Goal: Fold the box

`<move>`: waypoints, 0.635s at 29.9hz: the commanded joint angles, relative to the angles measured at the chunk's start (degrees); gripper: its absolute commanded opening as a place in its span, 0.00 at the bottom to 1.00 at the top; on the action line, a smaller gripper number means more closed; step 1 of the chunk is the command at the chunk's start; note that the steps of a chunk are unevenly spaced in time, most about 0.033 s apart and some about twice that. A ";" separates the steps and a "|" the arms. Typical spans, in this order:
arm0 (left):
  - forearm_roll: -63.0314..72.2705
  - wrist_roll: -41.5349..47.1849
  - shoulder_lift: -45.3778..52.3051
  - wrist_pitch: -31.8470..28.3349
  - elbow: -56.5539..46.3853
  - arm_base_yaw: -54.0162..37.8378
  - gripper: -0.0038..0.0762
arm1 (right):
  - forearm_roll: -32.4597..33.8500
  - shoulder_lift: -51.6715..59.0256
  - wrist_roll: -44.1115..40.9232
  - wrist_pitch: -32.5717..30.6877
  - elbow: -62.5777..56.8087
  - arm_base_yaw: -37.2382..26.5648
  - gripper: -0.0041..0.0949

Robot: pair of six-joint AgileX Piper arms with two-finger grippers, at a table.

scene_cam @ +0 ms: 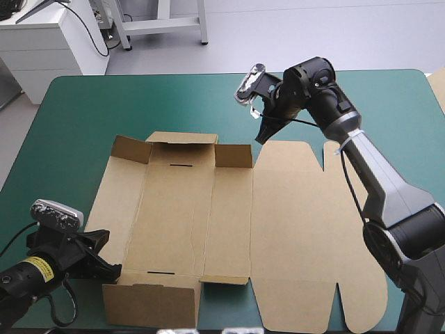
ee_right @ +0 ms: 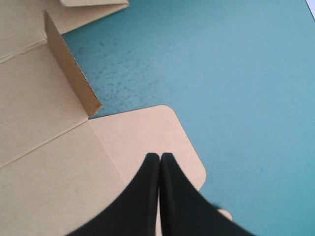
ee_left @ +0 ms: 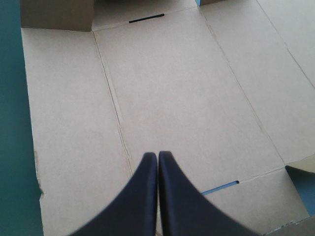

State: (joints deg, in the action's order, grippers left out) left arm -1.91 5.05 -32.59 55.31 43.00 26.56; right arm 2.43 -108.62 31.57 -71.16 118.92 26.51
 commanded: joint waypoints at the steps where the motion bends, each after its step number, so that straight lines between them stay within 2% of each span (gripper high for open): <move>1: -0.50 -0.14 -0.44 -5.30 1.89 0.40 0.04 | -1.13 6.04 -7.22 -0.13 1.90 -2.95 0.02; 7: -3.55 -0.14 -3.31 -5.41 3.29 0.40 0.04 | -8.40 10.22 -10.27 -0.13 0.54 -6.94 0.02; 12: -7.40 -0.14 -8.02 -5.65 6.89 0.40 0.04 | -5.14 14.64 -11.91 -0.13 -4.74 -7.35 0.02; 19: -8.69 -2.91 -15.48 -5.45 13.68 0.40 0.04 | -3.54 23.35 -11.76 2.25 -19.58 -7.35 0.02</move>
State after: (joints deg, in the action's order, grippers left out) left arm -10.00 3.95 -45.91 53.36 52.61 26.56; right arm -2.38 -91.27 19.74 -71.53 103.25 19.56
